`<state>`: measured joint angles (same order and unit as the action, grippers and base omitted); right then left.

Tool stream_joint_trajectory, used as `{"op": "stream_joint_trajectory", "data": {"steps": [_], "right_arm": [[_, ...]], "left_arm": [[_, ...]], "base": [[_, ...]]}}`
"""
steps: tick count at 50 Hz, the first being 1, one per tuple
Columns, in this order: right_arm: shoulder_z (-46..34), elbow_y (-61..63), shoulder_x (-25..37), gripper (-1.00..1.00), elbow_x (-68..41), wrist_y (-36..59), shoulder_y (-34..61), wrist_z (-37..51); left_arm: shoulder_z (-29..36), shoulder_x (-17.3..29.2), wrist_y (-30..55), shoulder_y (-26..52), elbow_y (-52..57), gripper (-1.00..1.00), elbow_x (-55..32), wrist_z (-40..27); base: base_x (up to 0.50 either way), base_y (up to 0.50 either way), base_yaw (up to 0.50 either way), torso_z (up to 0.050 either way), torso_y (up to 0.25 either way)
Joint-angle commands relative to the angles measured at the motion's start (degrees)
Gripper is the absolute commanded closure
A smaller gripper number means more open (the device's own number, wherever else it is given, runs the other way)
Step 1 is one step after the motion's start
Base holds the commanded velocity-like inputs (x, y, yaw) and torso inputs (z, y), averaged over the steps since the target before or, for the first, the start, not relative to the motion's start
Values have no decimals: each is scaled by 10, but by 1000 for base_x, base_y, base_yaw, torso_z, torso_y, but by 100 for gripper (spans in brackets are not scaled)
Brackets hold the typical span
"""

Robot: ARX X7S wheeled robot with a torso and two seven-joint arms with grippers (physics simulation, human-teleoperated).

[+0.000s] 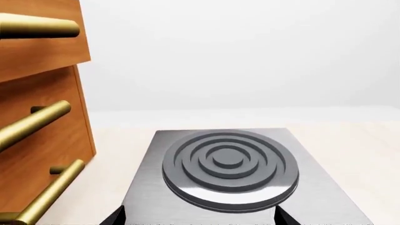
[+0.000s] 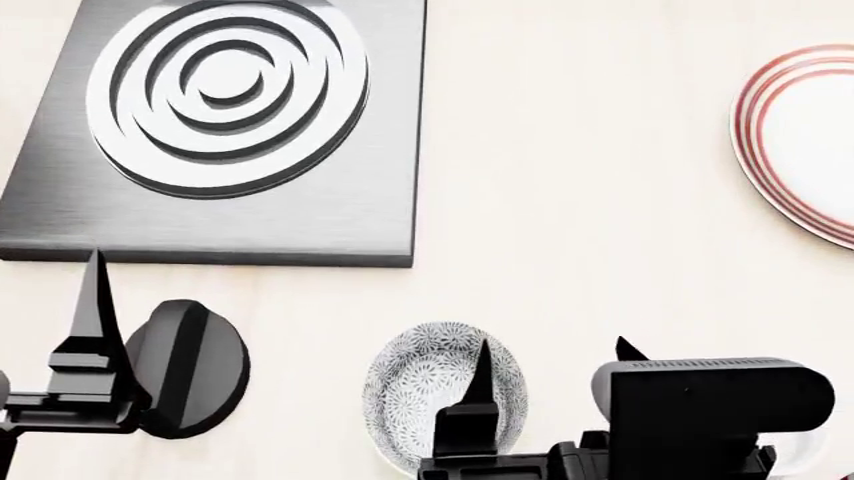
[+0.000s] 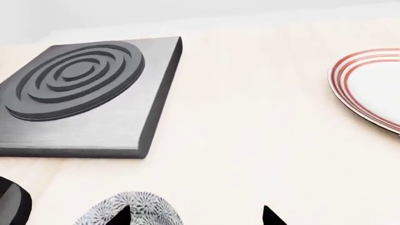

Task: Pick the akita bowl next to the ramekin and place it on the plate.

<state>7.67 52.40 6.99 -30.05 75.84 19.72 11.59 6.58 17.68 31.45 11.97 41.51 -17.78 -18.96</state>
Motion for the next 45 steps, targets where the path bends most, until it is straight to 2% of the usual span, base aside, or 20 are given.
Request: {"op": "stream_joint_trajectory", "data": {"steps": [1,45], "right_arm": [[37,-18,-21,-100,-16,15,2,-16],[8,-92,-5,-100,-24,-58,-31,-7]], "left_arm": [[-13,-11,9,1,-3,-100,3,13],[-9,-2,-1,0,-13,-100,-3,5]], "base": [[0,0,0,0,0],[0,0,0,0,0]]}}
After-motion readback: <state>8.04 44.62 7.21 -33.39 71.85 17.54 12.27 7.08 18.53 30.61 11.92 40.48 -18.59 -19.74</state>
